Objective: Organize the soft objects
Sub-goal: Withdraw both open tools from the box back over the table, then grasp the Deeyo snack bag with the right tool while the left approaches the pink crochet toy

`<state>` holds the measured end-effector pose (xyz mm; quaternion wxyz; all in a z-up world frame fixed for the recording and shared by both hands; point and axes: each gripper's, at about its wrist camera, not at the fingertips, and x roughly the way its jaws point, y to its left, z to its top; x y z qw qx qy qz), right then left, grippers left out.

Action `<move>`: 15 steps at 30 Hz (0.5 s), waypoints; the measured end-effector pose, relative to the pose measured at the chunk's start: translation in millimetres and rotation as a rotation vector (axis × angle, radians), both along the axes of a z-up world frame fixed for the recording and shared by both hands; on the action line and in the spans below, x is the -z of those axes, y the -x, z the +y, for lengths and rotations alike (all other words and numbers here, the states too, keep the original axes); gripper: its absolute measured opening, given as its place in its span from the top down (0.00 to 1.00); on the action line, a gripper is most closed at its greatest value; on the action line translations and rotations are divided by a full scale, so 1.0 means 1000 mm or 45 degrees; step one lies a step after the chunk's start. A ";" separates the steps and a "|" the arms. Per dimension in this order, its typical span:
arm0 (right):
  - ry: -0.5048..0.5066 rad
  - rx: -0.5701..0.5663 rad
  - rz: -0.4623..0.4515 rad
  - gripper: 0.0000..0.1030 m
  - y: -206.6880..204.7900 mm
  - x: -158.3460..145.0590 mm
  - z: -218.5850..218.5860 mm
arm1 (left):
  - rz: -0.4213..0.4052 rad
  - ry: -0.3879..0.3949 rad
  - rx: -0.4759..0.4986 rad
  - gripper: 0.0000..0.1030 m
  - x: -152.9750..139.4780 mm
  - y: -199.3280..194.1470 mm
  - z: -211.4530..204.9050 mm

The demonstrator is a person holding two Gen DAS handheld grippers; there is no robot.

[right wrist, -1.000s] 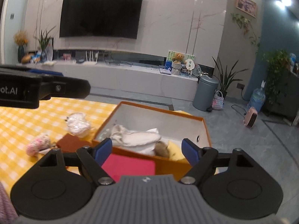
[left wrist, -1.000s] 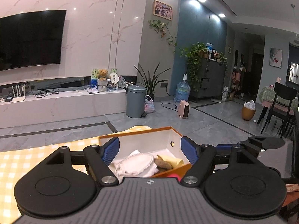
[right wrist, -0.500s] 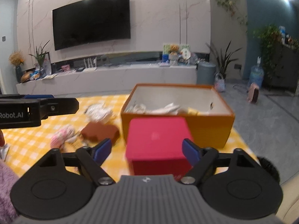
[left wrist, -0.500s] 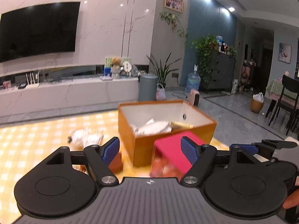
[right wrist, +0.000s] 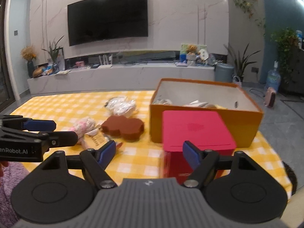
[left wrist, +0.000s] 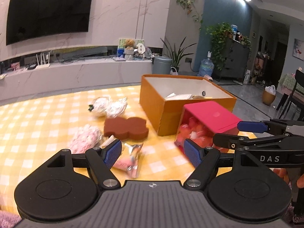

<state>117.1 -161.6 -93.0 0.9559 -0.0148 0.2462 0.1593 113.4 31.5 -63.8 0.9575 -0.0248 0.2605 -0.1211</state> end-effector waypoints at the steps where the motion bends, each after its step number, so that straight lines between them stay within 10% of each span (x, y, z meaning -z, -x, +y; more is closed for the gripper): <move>1: -0.007 -0.004 0.011 0.25 0.000 0.002 0.003 | 0.008 0.003 -0.005 0.15 0.001 -0.001 0.004; 15: 0.069 -0.171 0.001 0.16 -0.030 0.016 0.056 | 0.119 -0.060 -0.124 0.15 0.017 -0.022 0.051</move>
